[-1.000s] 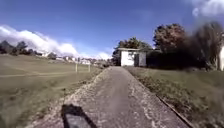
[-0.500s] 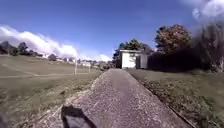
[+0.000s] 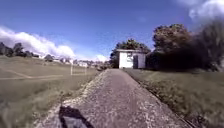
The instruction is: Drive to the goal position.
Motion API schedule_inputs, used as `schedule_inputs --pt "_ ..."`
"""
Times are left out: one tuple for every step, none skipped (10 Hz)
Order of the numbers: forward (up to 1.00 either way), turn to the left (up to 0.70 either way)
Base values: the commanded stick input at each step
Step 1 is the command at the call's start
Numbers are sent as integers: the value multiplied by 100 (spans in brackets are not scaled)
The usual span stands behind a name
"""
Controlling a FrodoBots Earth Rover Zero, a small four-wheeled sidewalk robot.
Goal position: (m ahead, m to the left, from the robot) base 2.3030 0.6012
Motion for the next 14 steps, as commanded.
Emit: schedule_inputs --pt "100 0" --pt "100 0" --pt "100 0" --pt "100 0" --pt "100 0" --pt "100 0" --pt "100 0" --pt "100 0" --pt "100 0" --pt "100 0" --pt "100 0" --pt "100 -21" --pt "100 -36" --pt "100 -36"
